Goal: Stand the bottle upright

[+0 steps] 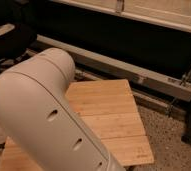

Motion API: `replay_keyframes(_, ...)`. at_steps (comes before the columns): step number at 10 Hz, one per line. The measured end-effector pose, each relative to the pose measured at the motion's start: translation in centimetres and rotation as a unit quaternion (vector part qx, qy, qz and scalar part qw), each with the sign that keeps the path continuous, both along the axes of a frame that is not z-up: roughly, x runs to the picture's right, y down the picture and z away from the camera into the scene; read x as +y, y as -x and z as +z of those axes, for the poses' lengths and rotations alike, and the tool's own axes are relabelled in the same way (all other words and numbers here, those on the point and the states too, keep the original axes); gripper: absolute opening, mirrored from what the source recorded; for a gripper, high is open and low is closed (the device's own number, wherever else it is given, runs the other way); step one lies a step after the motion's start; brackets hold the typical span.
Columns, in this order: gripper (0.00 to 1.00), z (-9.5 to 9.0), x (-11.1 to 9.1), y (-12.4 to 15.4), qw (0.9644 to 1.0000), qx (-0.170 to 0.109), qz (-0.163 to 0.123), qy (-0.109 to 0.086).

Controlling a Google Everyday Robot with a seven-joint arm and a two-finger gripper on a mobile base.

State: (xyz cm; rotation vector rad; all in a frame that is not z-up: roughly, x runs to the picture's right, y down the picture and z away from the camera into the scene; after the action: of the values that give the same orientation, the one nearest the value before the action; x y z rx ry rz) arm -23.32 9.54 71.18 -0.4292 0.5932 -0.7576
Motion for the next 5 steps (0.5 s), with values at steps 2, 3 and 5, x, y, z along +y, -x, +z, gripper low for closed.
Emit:
replay_keyframes(2, 0.12, -0.51, -0.10, 0.44, 0.9996, -0.007, 0.026, 0.006)
replay_keyframes(3, 0.12, -0.66, -0.20, 0.42, 0.9994, -0.007, 0.033, 0.008)
replay_keyframes(5, 0.12, -0.95, -0.62, 0.36, 0.9991, -0.007, 0.040, 0.008)
